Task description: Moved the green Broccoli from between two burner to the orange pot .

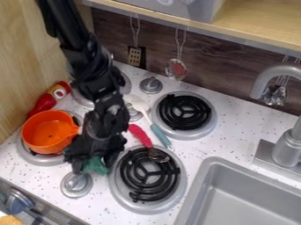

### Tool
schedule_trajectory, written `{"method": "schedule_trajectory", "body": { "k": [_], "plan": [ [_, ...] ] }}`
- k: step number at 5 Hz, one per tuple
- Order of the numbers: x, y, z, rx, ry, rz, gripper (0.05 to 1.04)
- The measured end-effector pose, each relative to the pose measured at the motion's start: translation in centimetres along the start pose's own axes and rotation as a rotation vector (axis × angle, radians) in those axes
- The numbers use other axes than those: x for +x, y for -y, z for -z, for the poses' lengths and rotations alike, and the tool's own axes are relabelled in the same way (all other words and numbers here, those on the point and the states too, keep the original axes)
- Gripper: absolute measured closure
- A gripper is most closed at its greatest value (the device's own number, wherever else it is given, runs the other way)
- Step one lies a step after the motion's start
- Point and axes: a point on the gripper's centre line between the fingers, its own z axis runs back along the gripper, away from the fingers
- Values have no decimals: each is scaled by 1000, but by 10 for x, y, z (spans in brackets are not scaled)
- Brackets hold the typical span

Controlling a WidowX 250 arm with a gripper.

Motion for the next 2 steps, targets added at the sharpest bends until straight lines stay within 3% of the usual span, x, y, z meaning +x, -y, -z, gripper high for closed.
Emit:
{"method": "schedule_trajectory", "body": {
  "k": [1,2],
  "plan": [
    [-2,-2,-30,-17,-56,0,201],
    [7,-13,-55,25,-75,0,201]
  ]
}}
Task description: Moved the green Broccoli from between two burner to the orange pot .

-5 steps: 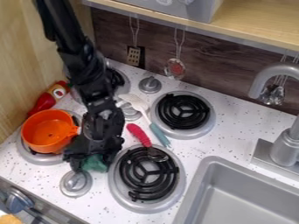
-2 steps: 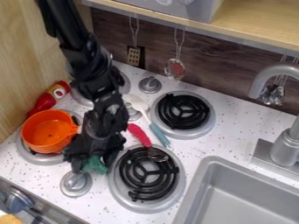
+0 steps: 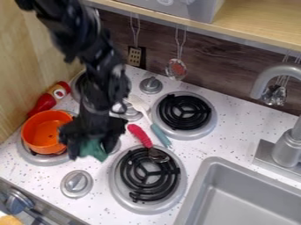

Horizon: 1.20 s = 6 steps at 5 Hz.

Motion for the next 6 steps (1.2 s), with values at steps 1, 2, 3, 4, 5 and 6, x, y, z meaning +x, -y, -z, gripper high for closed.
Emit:
{"method": "schedule_trajectory", "body": {
  "k": [1,2,3,4,5,6],
  "plan": [
    [30,-21,-2,16,28,4,201],
    [54,-36,-1,34,89,49,201],
    [88,-59,10,53,139,14,201],
    [105,-65,44,-20,144,54,201],
    [115,-66,59,-60,99,81,201],
    [115,-67,66,-43,89,75,151]
  ]
}}
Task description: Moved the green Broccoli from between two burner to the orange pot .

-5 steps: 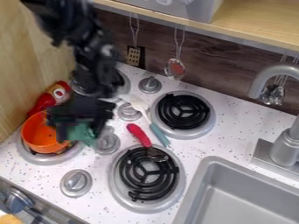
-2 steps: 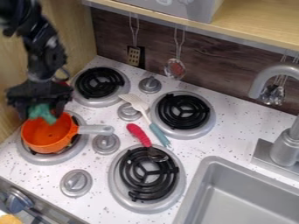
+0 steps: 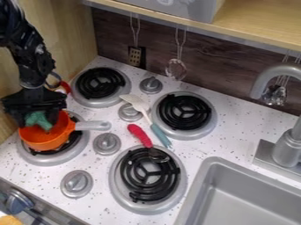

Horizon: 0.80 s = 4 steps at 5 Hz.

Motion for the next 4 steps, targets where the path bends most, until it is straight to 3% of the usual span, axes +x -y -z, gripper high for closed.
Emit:
{"method": "schedule_trajectory", "body": {
  "k": [1,2,4],
  "plan": [
    [0,0,0,-1,2,1,83],
    [-2,3,-10,3,17,8,83],
    [-2,21,-57,41,2,58,83]
  ]
}}
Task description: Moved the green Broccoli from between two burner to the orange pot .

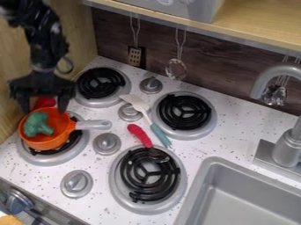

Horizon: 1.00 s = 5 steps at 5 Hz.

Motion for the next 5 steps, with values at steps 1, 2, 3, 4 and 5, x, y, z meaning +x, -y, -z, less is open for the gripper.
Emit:
{"method": "schedule_trajectory", "body": {
  "k": [1,2,3,4,5],
  "plan": [
    [6,18,-19,-35,11,71,83],
    [7,58,-32,-162,24,206,83],
    [-6,98,-42,-174,67,349,83],
    [-25,123,-43,-233,91,421,83],
    [-44,145,-51,-250,100,567,83]
  ]
}}
